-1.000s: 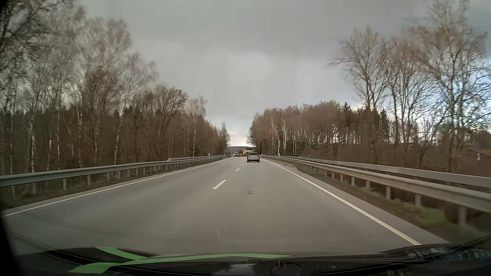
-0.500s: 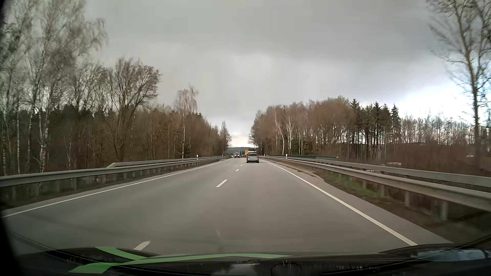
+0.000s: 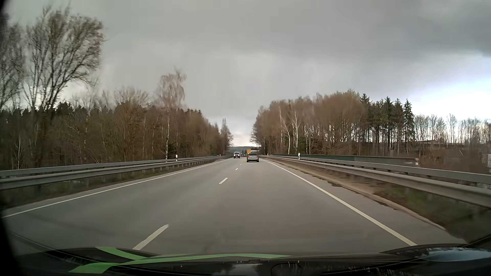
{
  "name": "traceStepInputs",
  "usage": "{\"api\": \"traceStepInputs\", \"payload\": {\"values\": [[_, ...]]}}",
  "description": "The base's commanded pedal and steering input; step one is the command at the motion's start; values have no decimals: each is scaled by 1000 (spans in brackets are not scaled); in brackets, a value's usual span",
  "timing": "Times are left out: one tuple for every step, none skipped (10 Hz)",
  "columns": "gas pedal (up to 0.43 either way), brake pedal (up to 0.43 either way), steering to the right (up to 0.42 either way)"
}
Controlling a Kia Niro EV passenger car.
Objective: Follow the waypoints while adhering to traffic rules and regulations
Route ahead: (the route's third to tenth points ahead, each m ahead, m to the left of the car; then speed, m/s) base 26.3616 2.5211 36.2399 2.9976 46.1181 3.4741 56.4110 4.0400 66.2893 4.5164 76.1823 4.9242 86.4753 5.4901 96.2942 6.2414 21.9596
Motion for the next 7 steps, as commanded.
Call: {"api": "traceStepInputs", "payload": {"values": [[87, 0, -8], [98, 0, -7], [98, 0, -8], [98, 0, -7], [98, 0, -7], [98, 0, -8], [98, 0, -7]]}}
